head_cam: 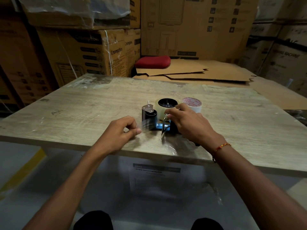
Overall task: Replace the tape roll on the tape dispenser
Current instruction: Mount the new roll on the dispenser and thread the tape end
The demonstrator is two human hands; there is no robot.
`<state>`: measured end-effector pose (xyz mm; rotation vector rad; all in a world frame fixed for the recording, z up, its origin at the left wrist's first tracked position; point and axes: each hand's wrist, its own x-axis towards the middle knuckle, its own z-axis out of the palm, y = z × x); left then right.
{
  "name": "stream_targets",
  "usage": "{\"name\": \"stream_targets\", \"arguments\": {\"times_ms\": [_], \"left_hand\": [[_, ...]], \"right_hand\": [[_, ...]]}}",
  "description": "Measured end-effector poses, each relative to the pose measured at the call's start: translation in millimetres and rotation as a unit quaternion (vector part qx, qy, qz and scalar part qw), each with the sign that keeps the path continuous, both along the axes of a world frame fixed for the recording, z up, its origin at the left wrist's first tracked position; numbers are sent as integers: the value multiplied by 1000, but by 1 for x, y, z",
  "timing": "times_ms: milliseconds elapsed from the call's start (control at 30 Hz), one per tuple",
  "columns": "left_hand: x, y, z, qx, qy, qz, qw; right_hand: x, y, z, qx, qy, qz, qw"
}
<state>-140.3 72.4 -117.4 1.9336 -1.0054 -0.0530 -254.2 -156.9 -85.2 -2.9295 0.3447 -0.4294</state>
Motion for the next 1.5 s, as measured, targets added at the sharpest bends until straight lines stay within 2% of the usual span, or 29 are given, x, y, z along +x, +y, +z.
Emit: {"name": "stream_targets", "arguments": {"times_ms": [167,433,667,967,1300,1500], "left_hand": [[15,-3,-1,-21,55,53,997],[30,-18,0,-70,158,64,983],[32,-21,9,-94,244,-19,965],[33,-16,10,-110,276,-35,954],[40,-1,18,-40,281,-97,954],[54,5,28,4,314,-158,936]], "right_hand": [[0,-3,-1,8,0,11,1000],[1,-6,-1,17,-9,26,999],[3,-11,0,26,-12,51,998],[4,-14,-4,32,-26,56,998],[3,-16,-1,43,-17,67,997],[3,-26,-1,57,-10,106,993]]}}
